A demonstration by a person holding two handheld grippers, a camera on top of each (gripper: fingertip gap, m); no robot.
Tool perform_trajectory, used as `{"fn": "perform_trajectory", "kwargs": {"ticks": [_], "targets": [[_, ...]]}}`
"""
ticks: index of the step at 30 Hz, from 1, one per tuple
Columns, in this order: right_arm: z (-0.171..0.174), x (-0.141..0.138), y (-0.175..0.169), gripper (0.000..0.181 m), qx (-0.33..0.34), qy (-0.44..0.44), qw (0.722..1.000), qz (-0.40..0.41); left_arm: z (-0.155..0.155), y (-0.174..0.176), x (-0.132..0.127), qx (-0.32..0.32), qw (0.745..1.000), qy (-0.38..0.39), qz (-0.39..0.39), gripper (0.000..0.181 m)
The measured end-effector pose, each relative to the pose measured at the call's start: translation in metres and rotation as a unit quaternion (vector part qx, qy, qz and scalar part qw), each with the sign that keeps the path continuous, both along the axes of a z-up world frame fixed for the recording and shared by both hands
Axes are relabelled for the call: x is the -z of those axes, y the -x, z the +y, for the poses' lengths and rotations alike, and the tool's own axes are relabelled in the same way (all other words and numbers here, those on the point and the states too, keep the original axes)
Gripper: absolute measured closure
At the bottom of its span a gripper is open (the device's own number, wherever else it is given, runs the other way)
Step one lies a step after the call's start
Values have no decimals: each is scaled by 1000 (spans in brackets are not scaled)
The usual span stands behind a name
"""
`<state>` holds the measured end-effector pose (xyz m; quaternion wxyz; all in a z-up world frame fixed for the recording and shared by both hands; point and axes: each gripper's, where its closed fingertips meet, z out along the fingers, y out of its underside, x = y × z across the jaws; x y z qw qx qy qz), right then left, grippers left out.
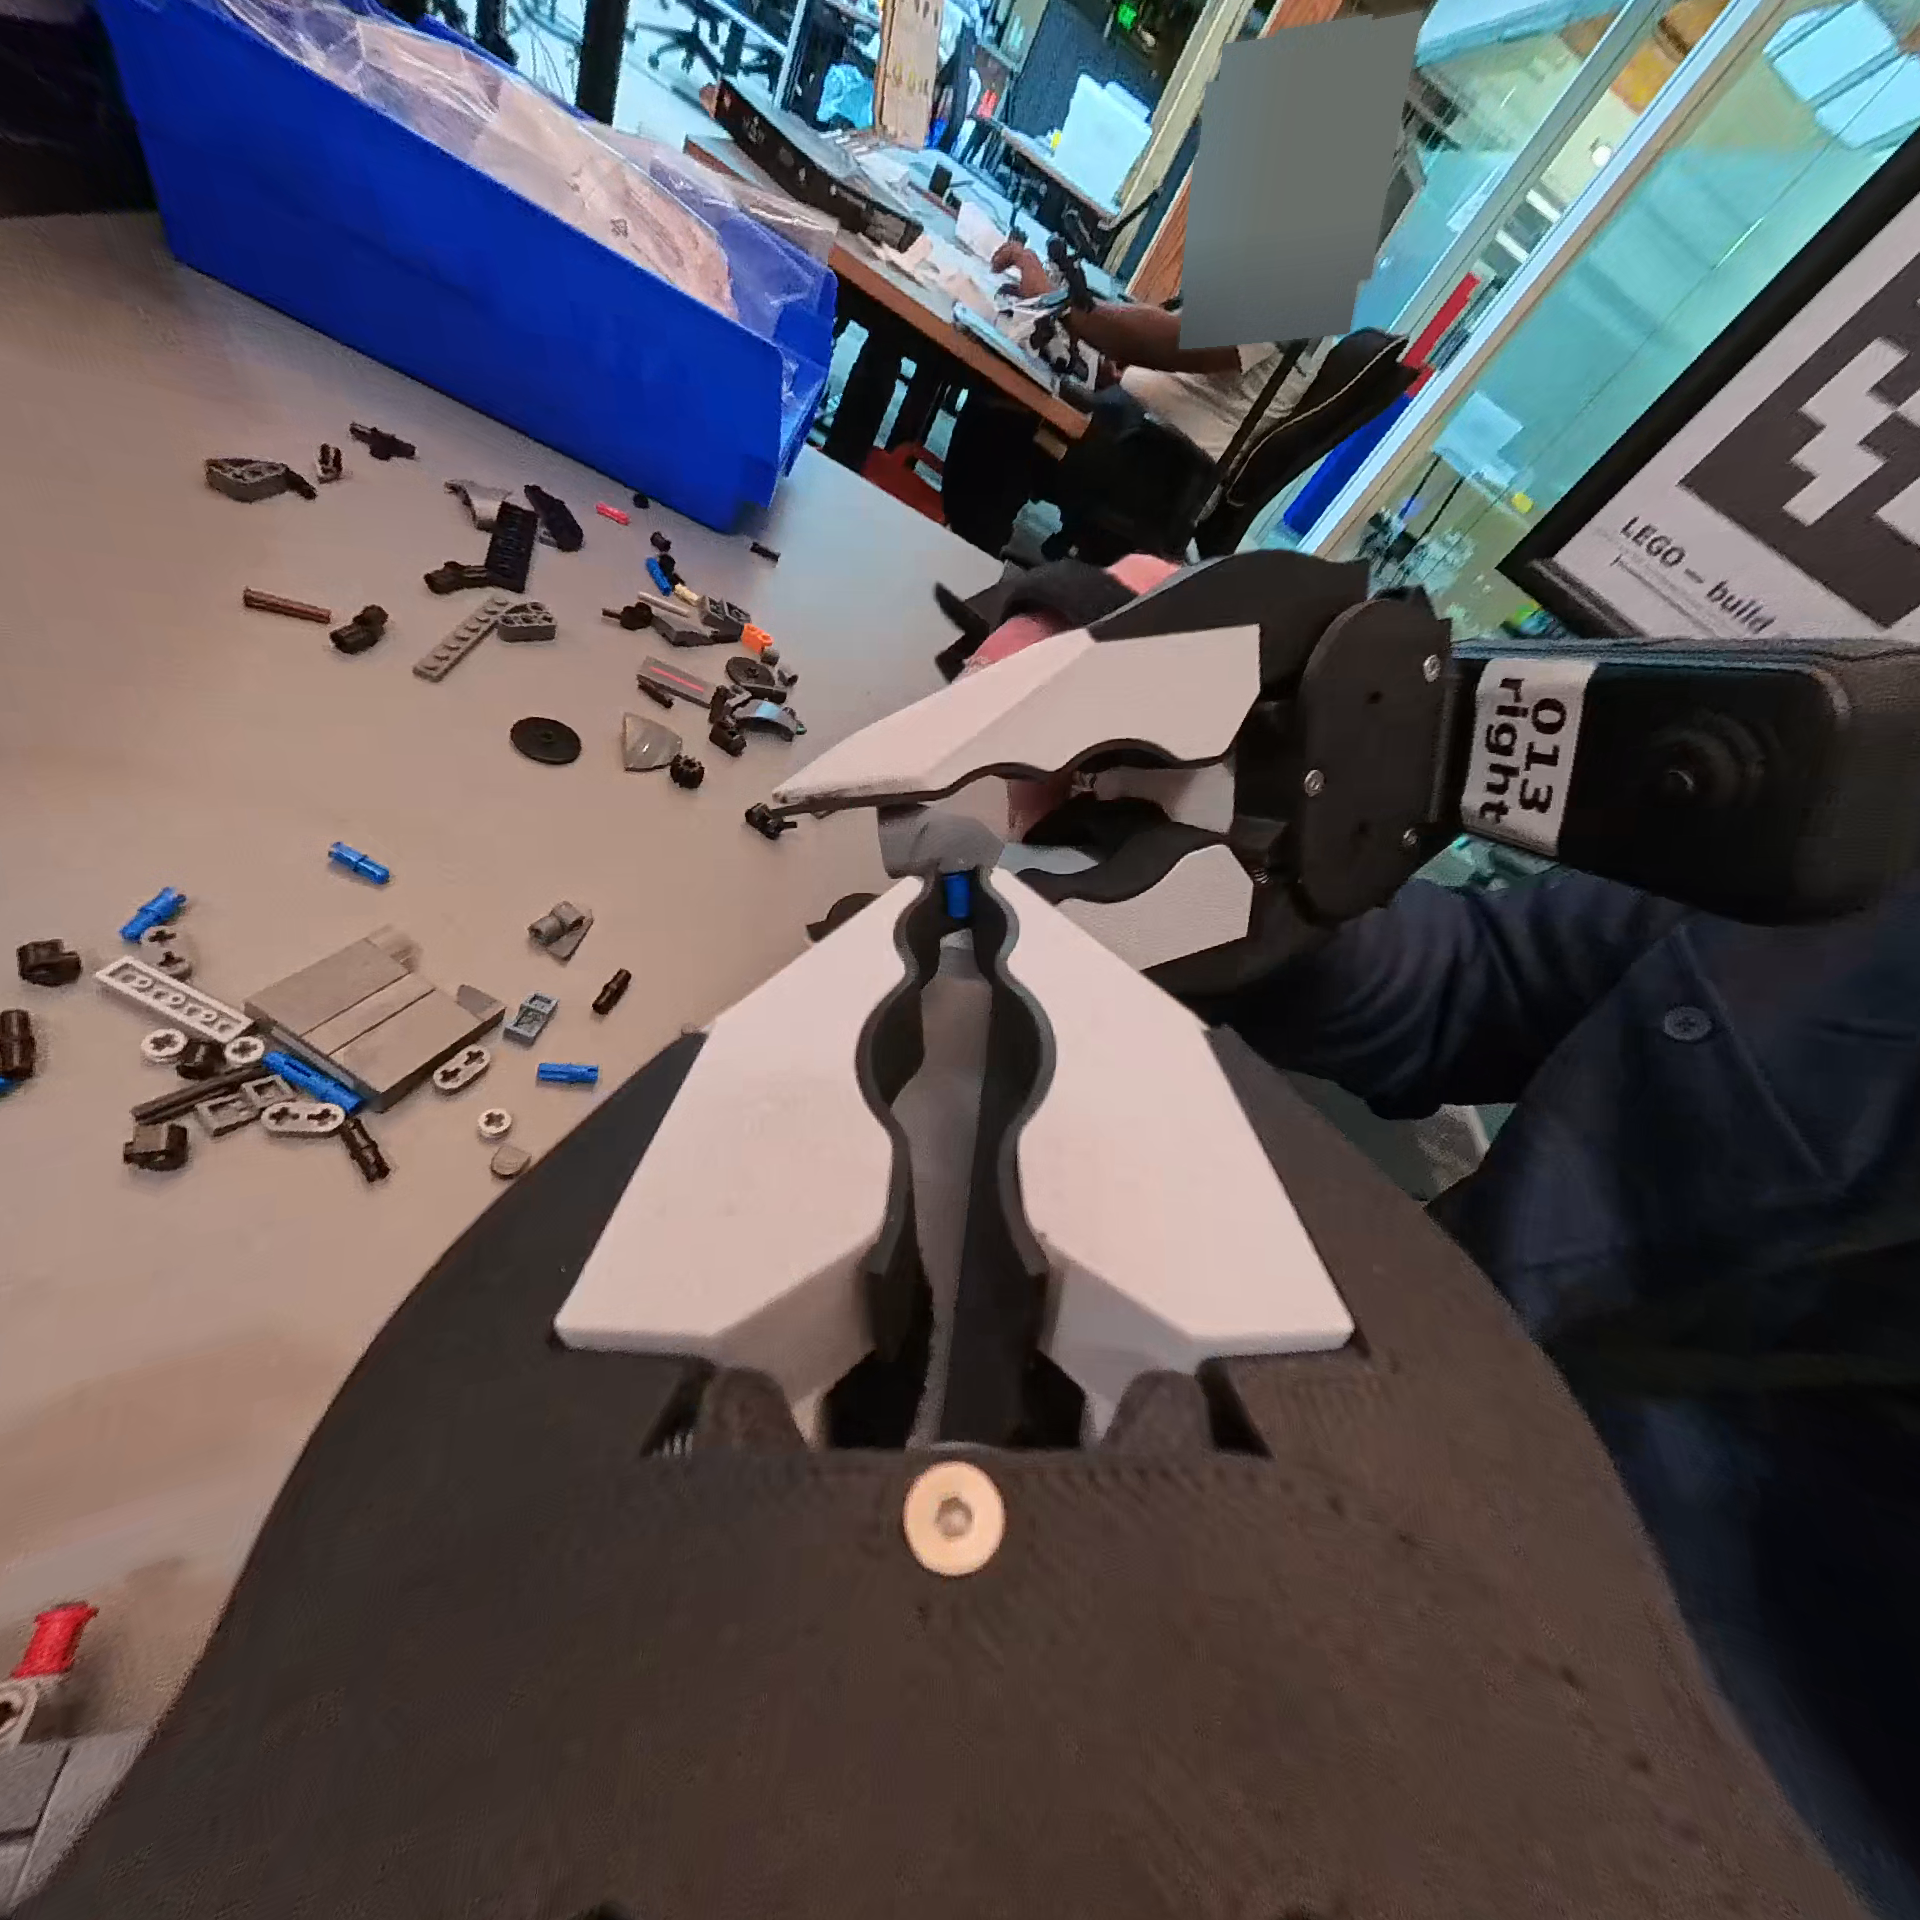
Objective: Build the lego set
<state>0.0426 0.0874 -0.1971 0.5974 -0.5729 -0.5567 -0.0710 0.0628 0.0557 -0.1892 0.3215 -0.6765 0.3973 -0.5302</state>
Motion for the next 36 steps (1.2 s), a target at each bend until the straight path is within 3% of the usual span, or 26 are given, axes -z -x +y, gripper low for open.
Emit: {"fn": "perform_trajectory", "kwargs": {"ticks": [4,6,11,18,25,28,32,36], "targets": [[2,-5,2,158,-5,4,1000,27,2,1,-3,3,1000,15,-17,180],[1,-10,1,145,-1,-28,999,19,0,0,-1,14,999,34,-18,180],[-7,-5,7,161,-22,-60,998,-24,1,1,4,21,998,63,-21,180],[-7,4,6,163,-27,-12,999,-18,1,1,12,26,998,55,-4,179],[-11,-15,2,146,-82,68,990,91,-1,6,-9,55,992,87,-72,180],[-20,-17,2,154,-125,88,983,100,-3,7,-9,78,986,120,-83,180],[-24,-15,4,162,-139,75,985,67,-7,7,-6,96,983,136,-77,179],[-19,-18,1,163,-137,98,981,99,-3,11,-15,93,980,141,-101,168]]}}
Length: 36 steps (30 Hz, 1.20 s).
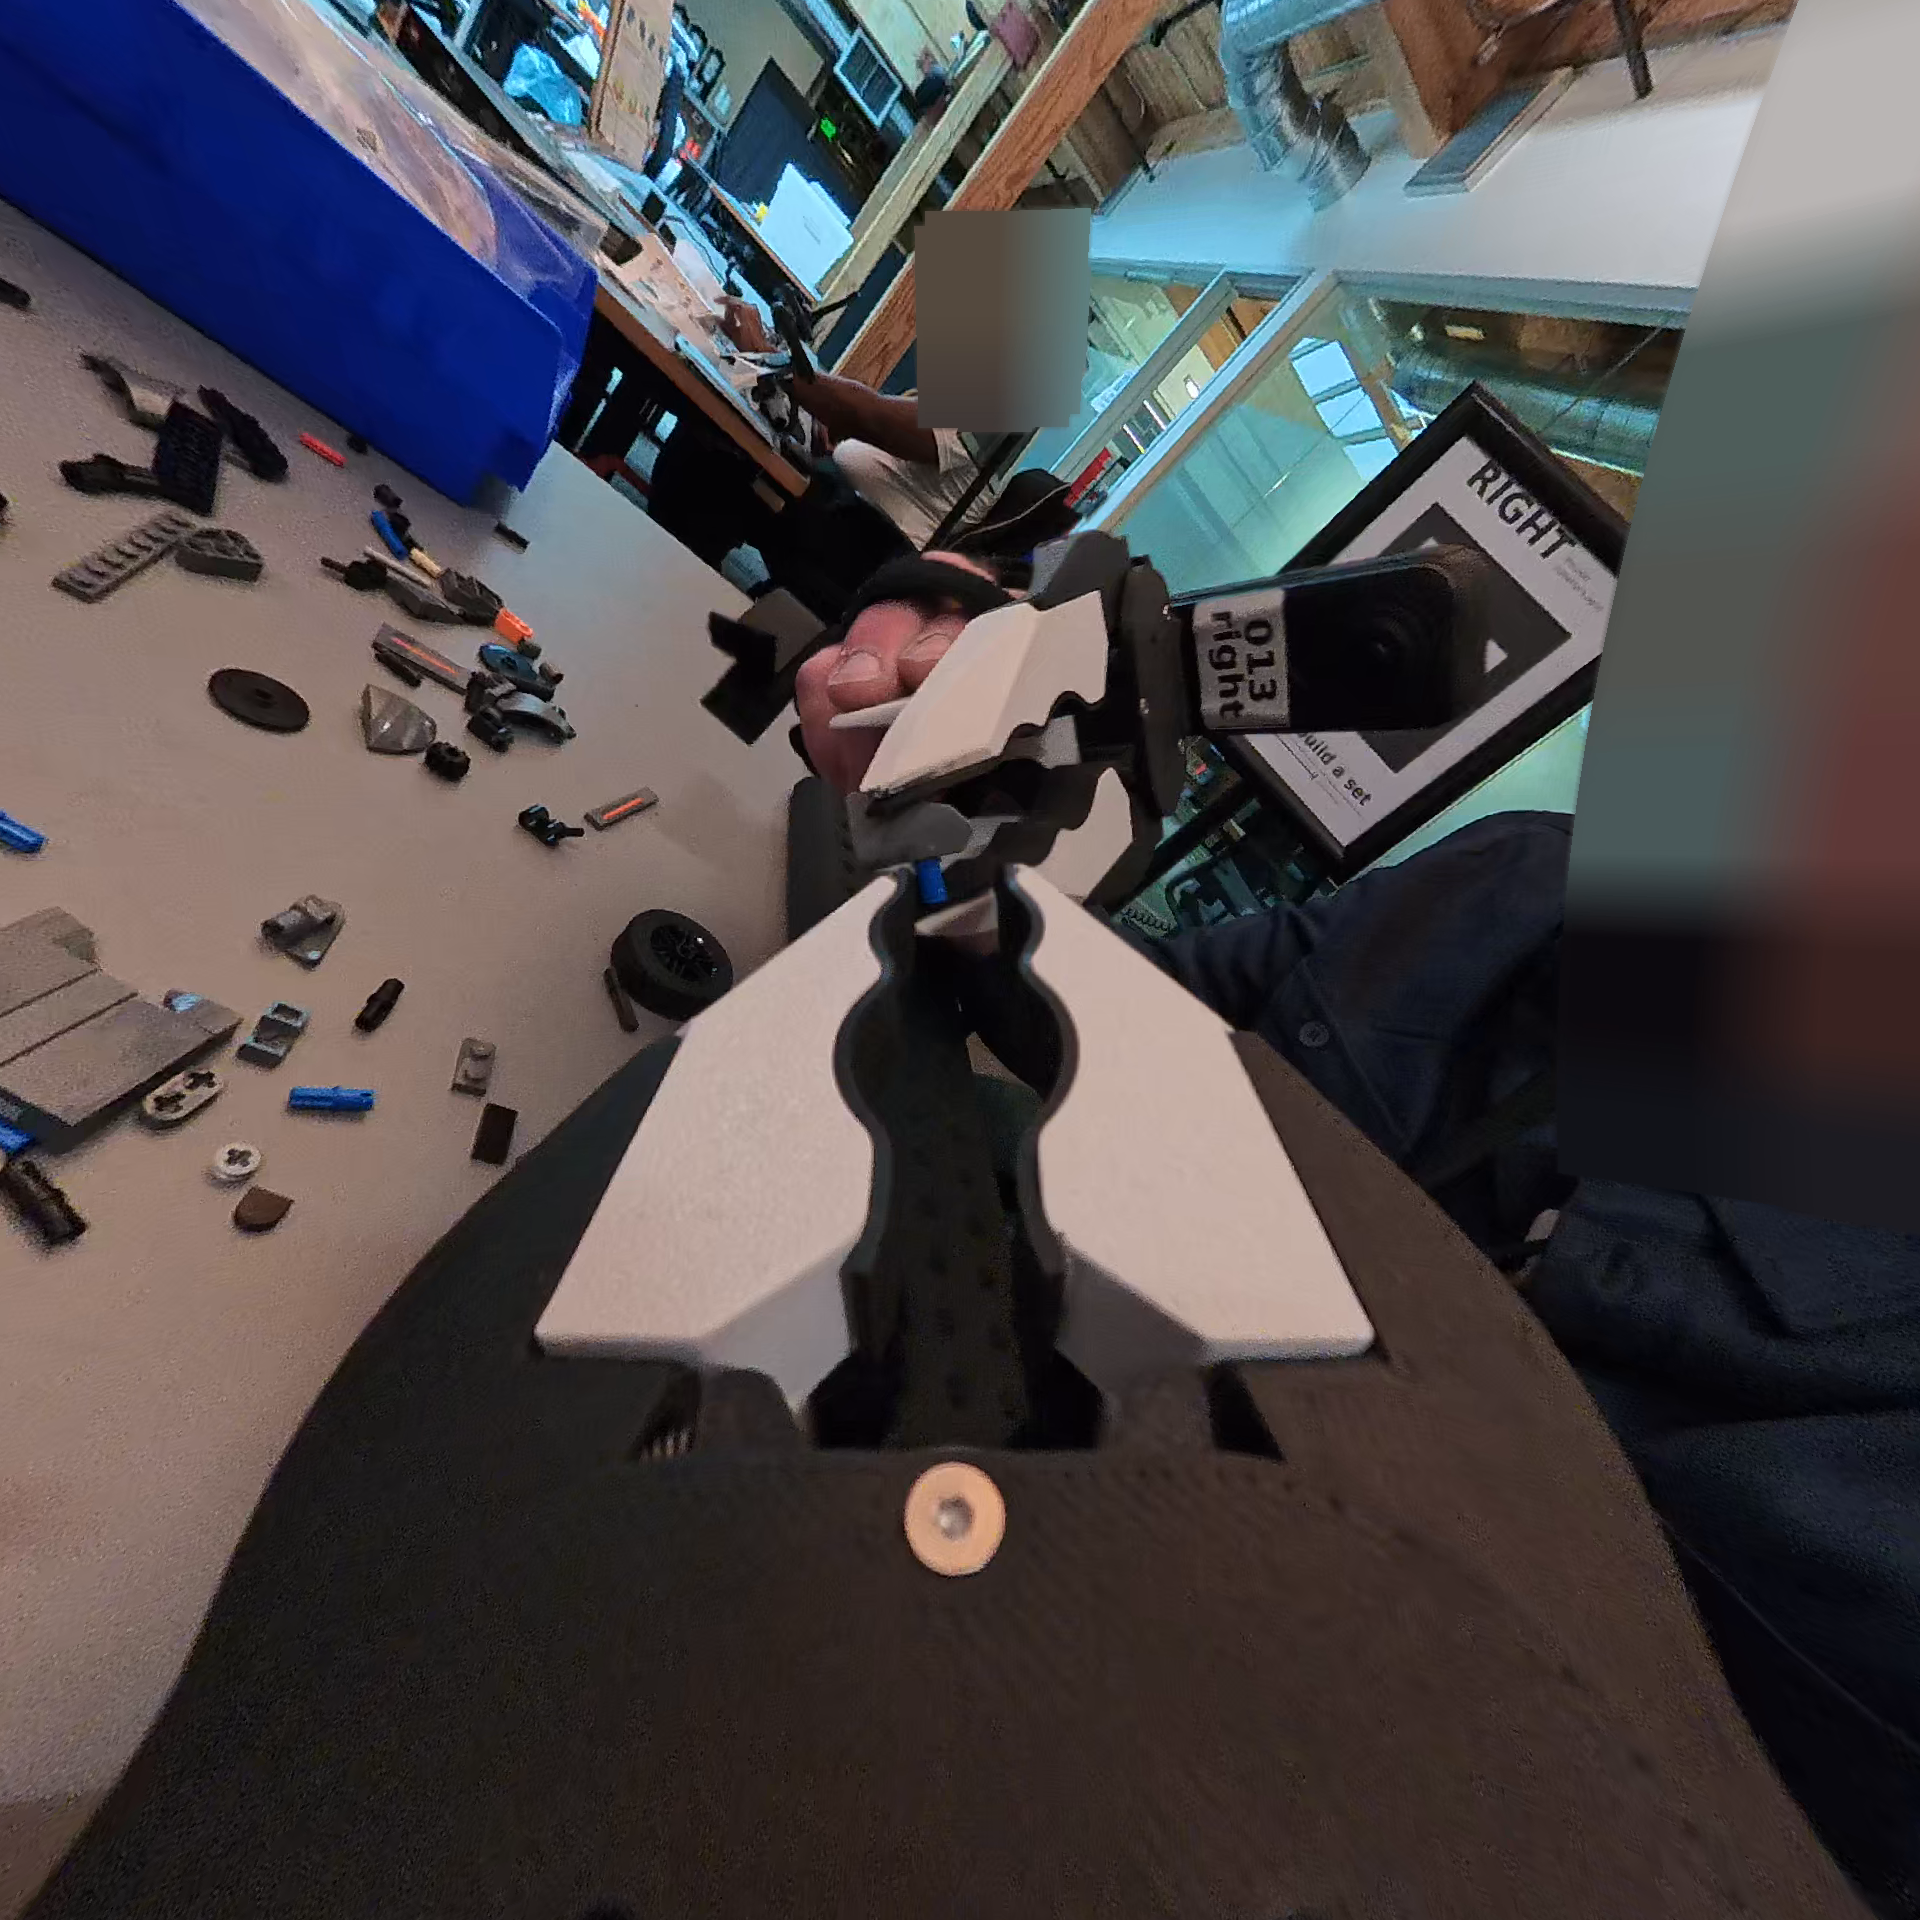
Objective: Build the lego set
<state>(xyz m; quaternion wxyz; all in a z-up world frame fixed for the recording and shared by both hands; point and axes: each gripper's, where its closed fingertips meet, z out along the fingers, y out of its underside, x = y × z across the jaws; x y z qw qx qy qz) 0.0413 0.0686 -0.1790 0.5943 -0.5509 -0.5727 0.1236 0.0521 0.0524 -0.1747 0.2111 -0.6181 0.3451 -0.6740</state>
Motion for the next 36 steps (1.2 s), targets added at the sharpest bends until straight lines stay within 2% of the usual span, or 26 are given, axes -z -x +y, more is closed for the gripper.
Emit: {"fn": "perform_trajectory", "kwargs": {"ticks": [5,10,17,20,24,27,31,36], "targets": [[3,-5,-4,162,-2,11,999,45,2,2,1,0,1000,4,-4,164],[3,2,1,163,8,-34,999,6,-1,-5,9,1,1000,-12,15,163],[-2,-7,2,162,0,-71,997,4,-5,-3,2,4,999,-41,6,165],[-3,-10,2,162,-4,-85,996,-7,-7,-3,-1,7,999,-31,-7,165],[-2,-10,1,162,-2,-87,996,-22,2,2,-5,-8,1000,-10,-23,171],[0,-6,1,163,7,-83,996,-42,4,4,-7,-9,1000,-3,-30,169],[4,2,3,164,17,-78,995,-66,7,2,2,-33,998,-52,15,172],[4,7,3,167,26,-71,993,-92,8,2,8,-31,998,-46,26,179]]}}
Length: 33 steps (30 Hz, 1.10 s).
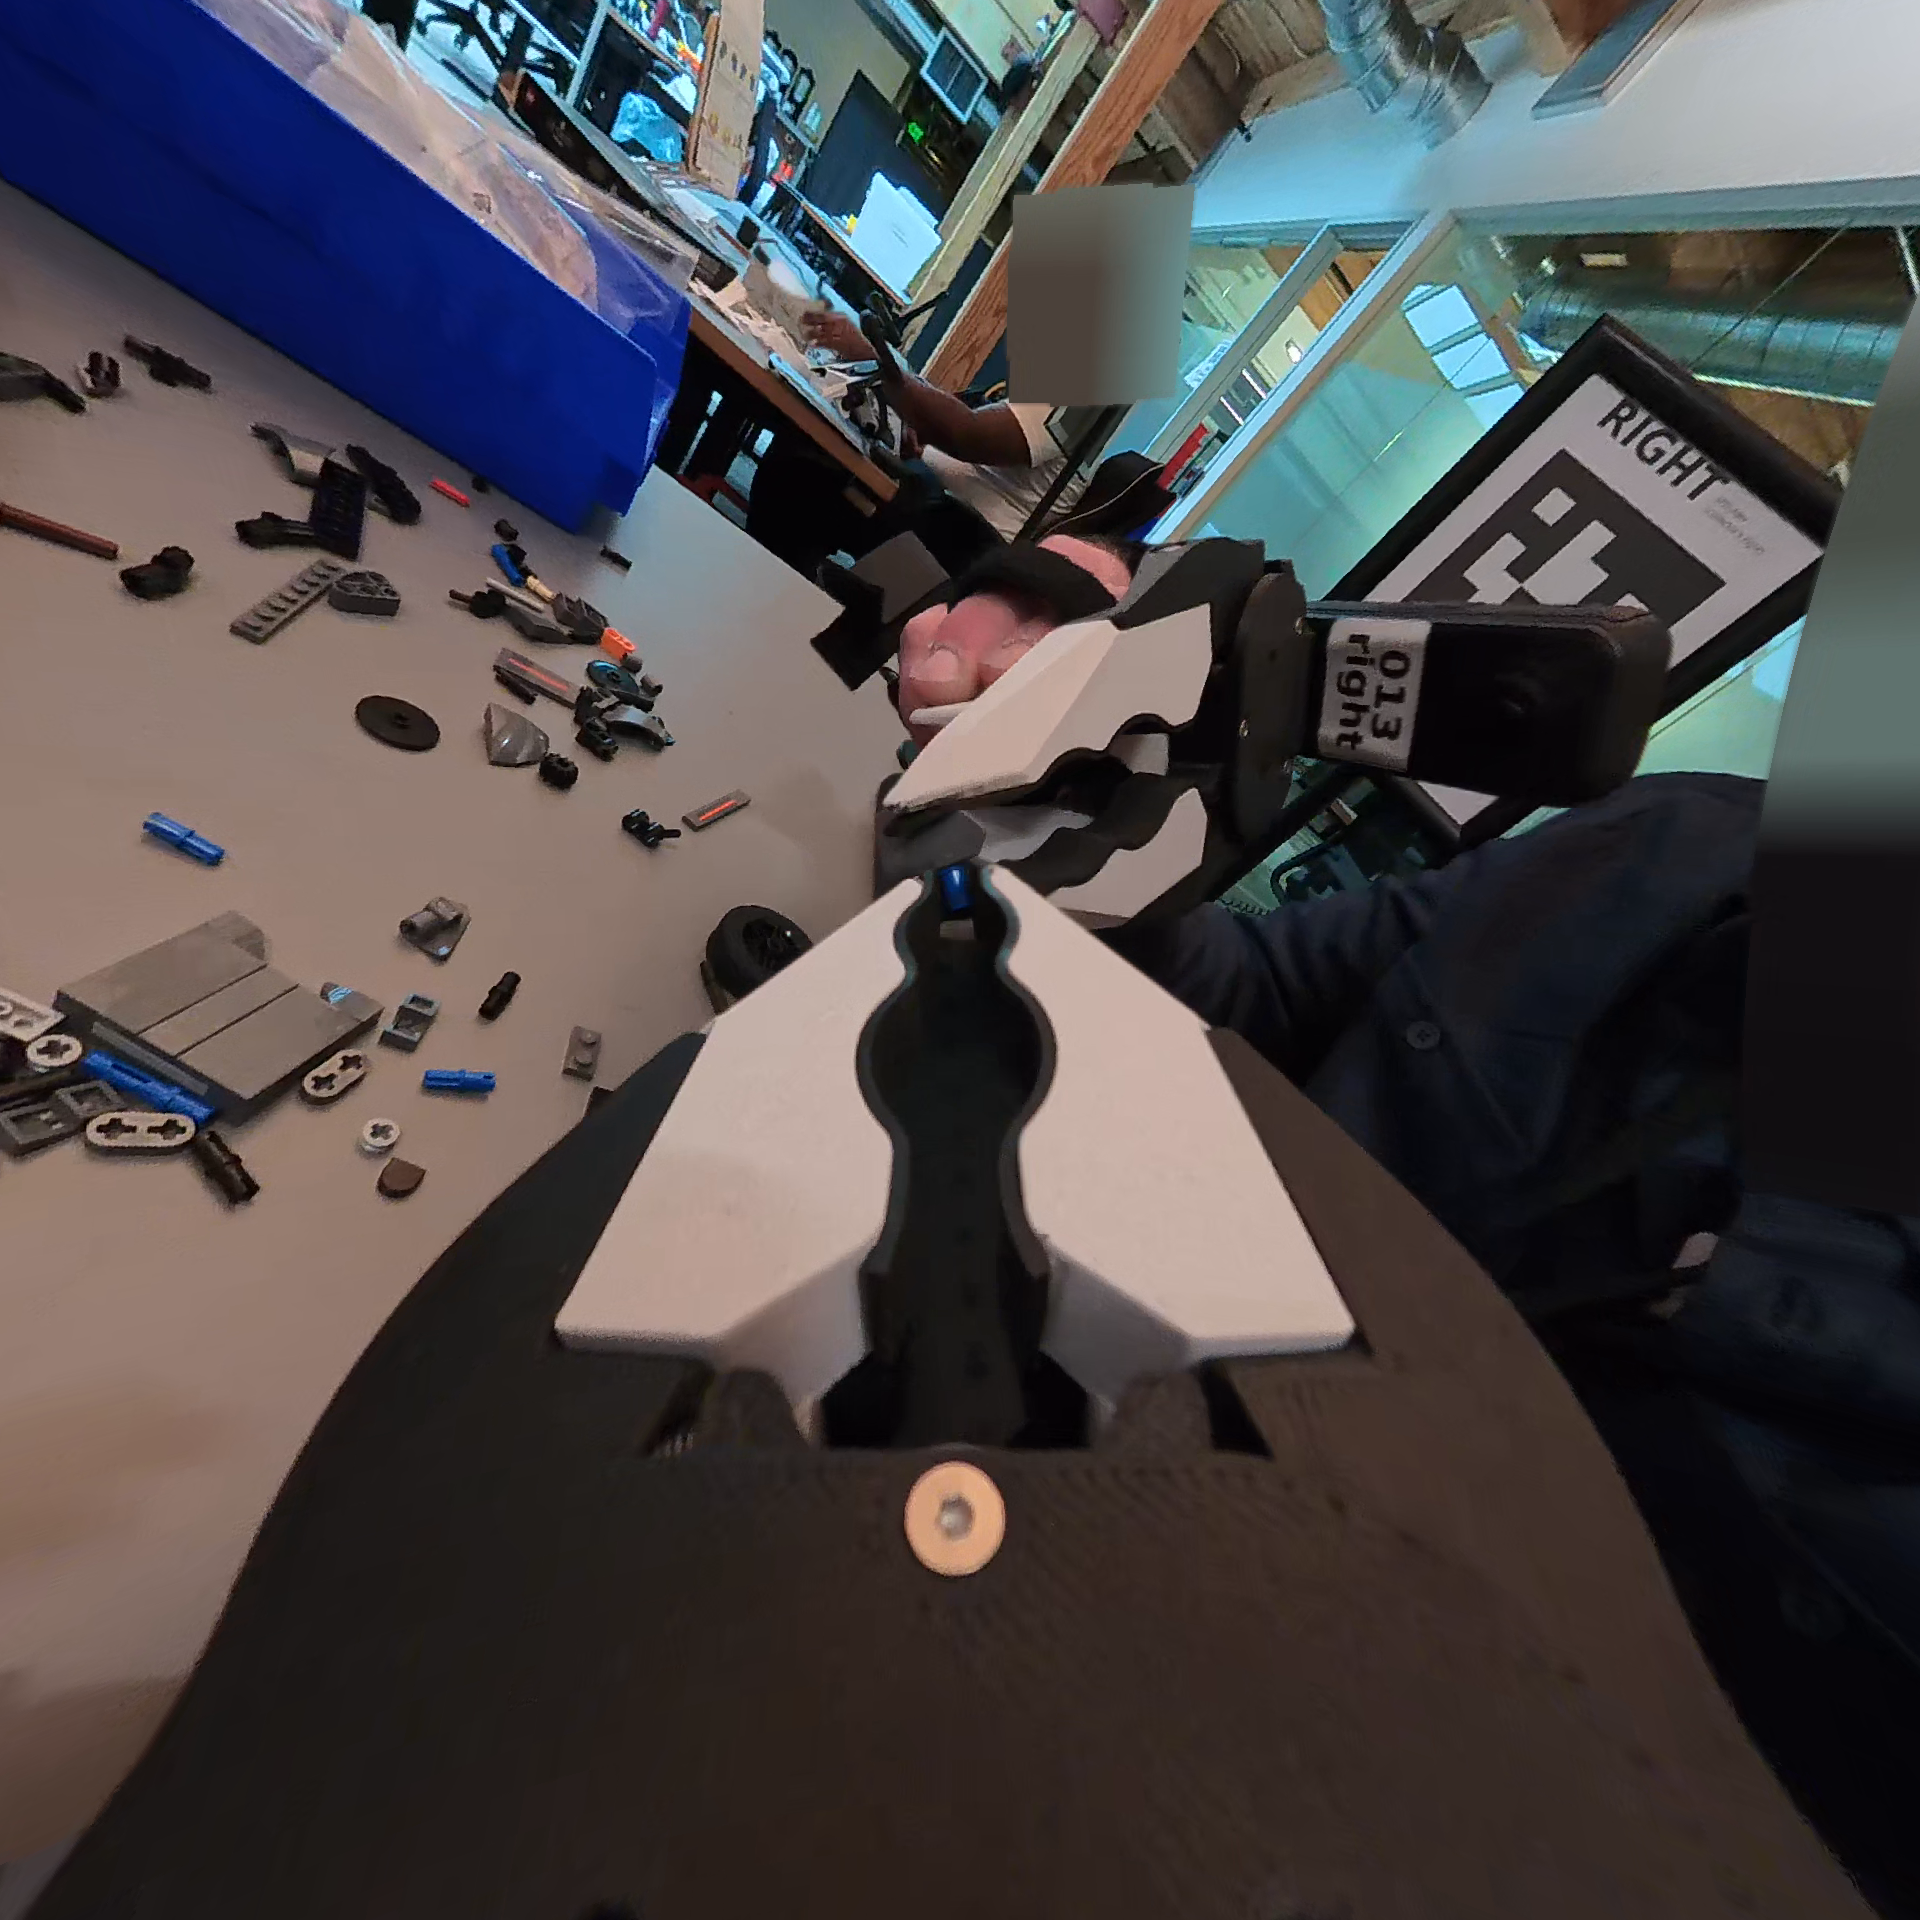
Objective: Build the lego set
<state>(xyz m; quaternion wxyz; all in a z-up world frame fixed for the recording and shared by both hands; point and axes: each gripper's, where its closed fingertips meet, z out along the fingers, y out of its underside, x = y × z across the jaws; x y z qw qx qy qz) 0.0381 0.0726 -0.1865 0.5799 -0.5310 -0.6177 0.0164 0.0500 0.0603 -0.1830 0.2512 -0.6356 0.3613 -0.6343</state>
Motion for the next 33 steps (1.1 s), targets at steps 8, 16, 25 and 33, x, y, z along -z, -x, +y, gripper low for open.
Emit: {"fn": "perform_trajectory", "kwargs": {"ticks": [8,16,25,33], "targets": [[7,-2,8,161,3,-35,999,1,7,2,2,-30,999,-37,25,180],[12,-16,-7,159,-19,159,978,131,28,14,-2,-140,950,-252,120,179],[21,-23,-1,164,-93,460,835,286,45,21,6,-221,714,-581,321,179],[30,-14,12,170,-86,492,824,268,46,20,5,-219,625,-657,359,179]]}}
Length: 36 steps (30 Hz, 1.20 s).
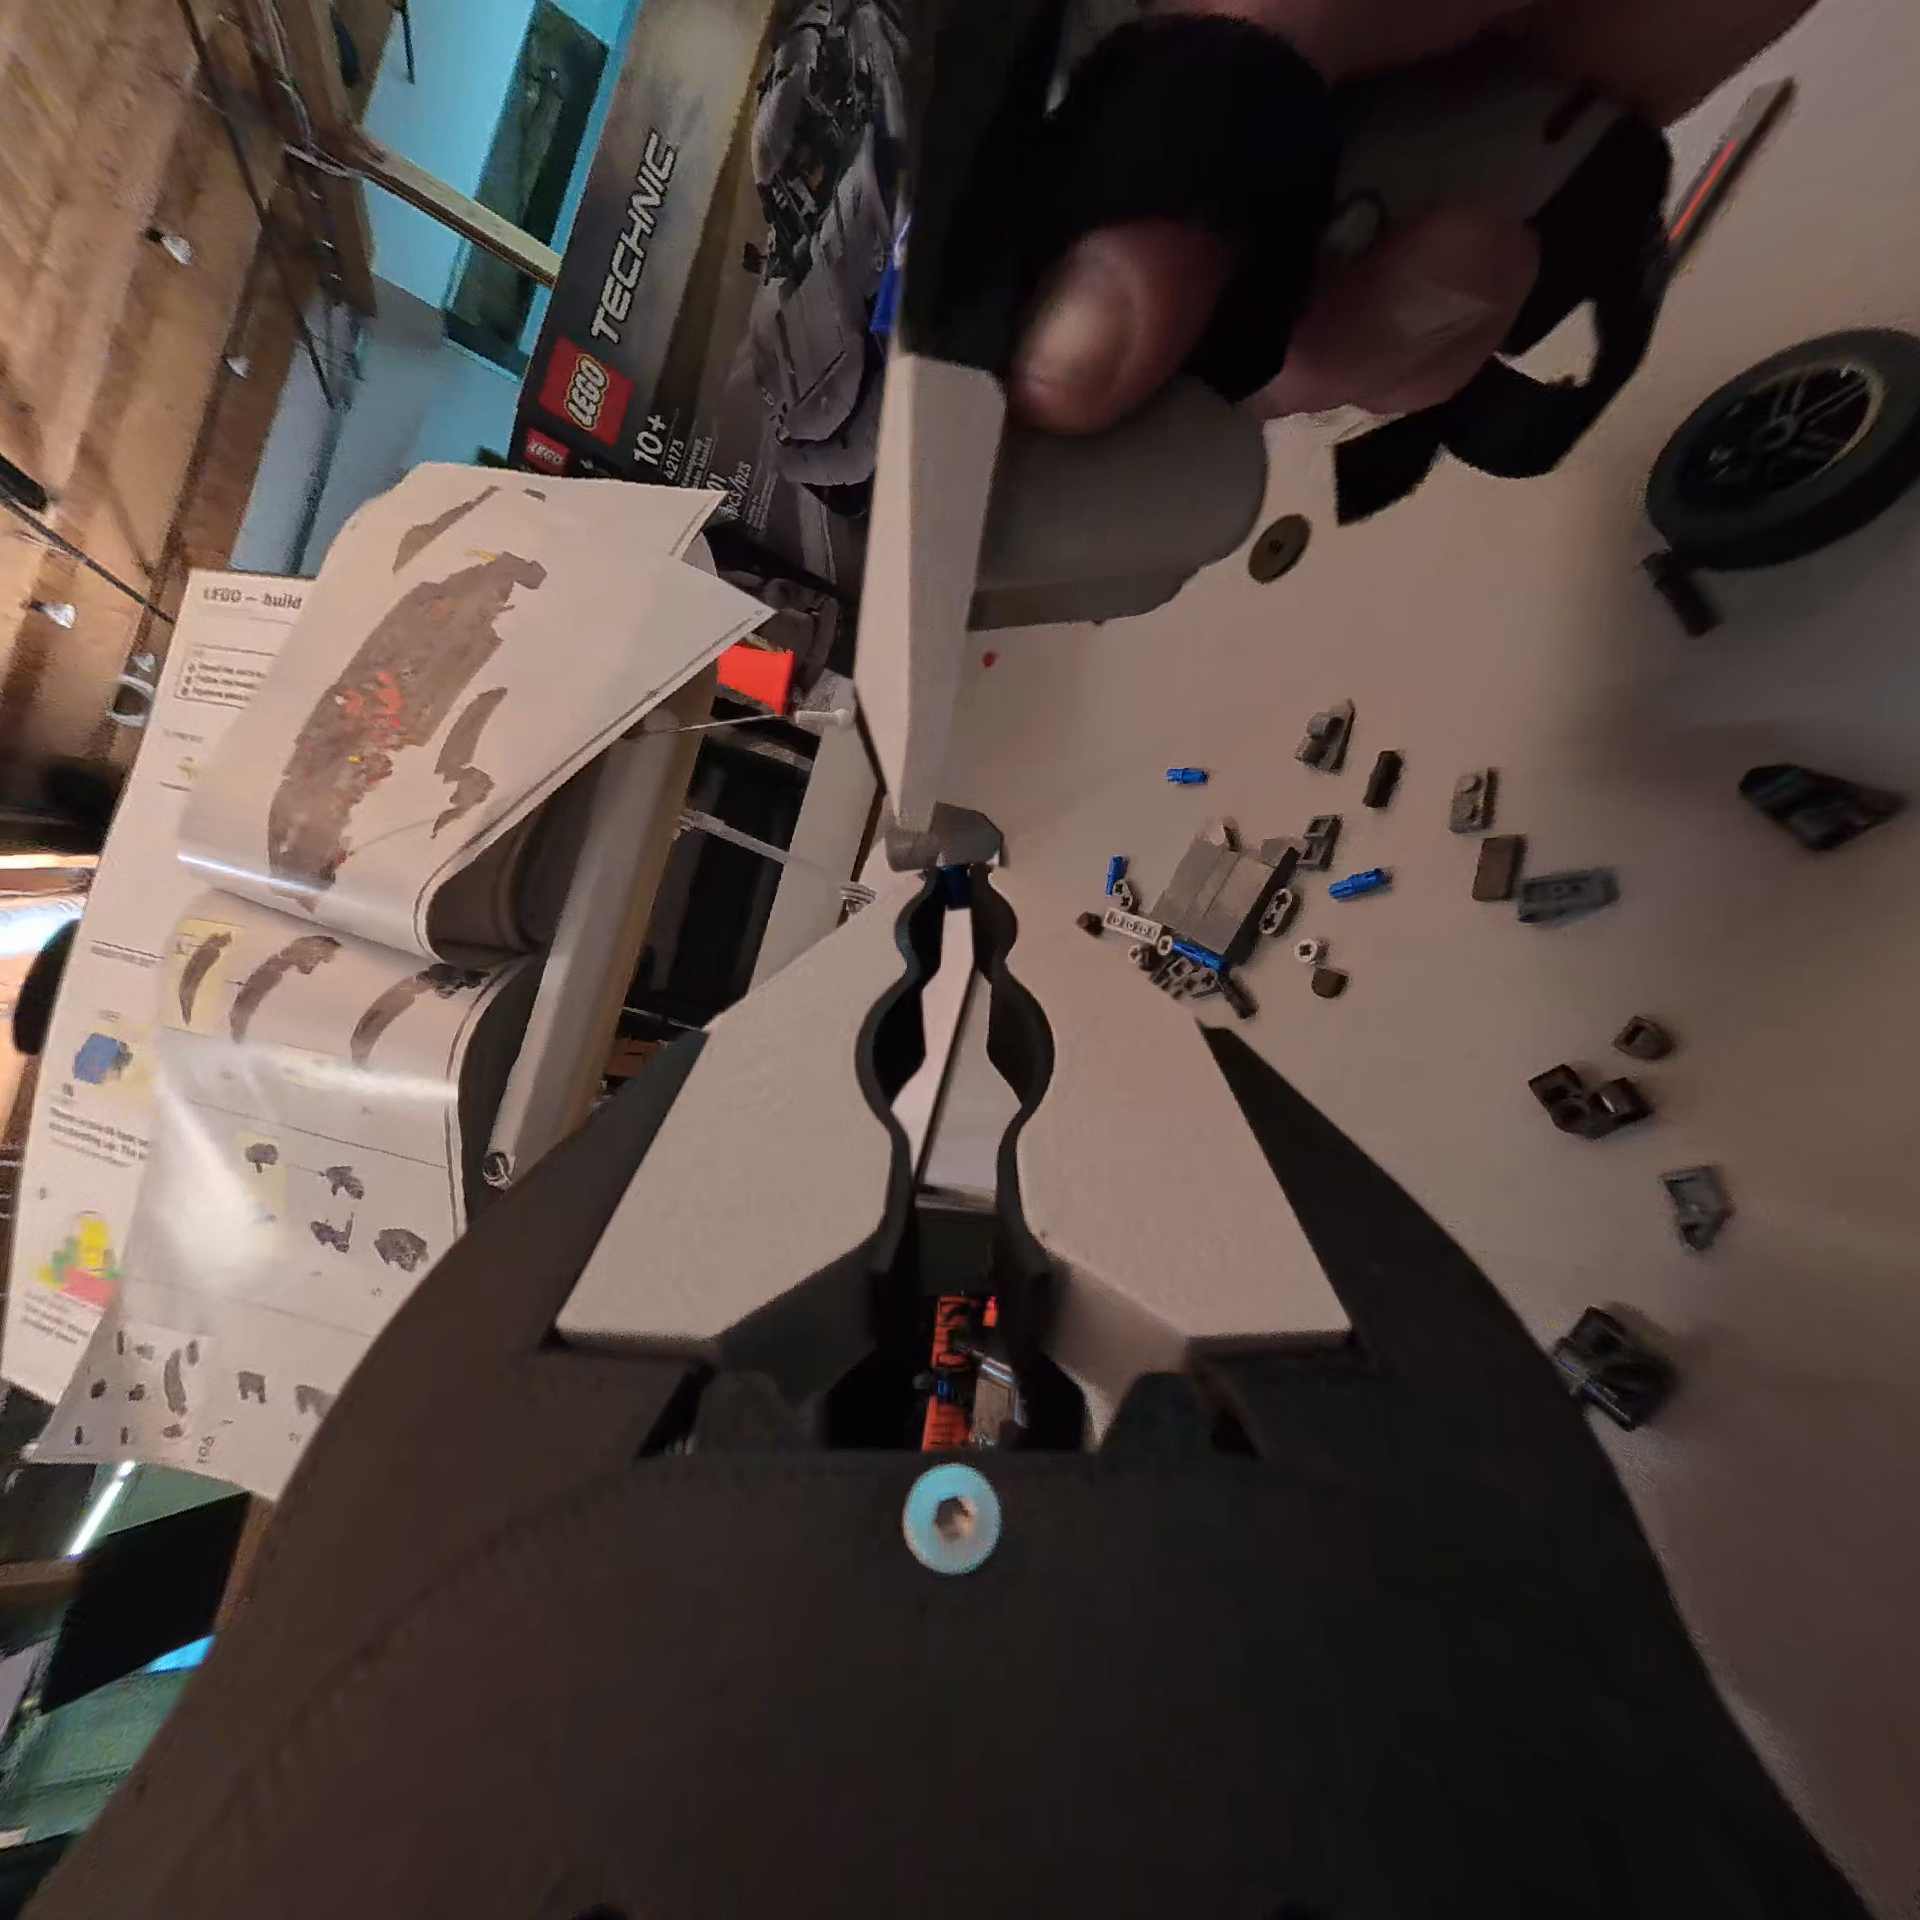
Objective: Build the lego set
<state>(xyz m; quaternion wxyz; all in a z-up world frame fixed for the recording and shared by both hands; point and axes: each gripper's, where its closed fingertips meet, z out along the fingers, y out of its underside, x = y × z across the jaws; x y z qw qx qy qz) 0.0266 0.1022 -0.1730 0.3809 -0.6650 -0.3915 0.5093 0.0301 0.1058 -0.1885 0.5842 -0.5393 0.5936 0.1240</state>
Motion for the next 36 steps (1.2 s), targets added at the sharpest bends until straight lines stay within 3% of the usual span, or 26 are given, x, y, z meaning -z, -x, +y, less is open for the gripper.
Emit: {"fn": "perform_trajectory", "kwargs": {"ticks": [3,10,15,20,27,32,36], "targets": [[4,-3,4,180,-7,-25,999,-20,4,4,-2,-13,1000,-8,0,179],[8,-21,17,181,-55,-65,996,-34,11,16,-19,-33,999,-31,-27,179],[16,-27,19,181,-59,-68,995,41,18,27,-26,-53,997,-28,-50,175],[23,-50,-4,181,-74,-31,979,186,21,33,-32,-53,993,10,-107,160],[19,-51,-6,181,-90,-45,975,200,24,33,-28,-46,988,50,-140,153],[23,-37,-1,181,-87,-38,979,182,25,34,-29,-60,992,13,-109,138],[27,-32,-2,181,-80,-35,980,181,25,29,-31,-69,992,-5,-103,102]]}}
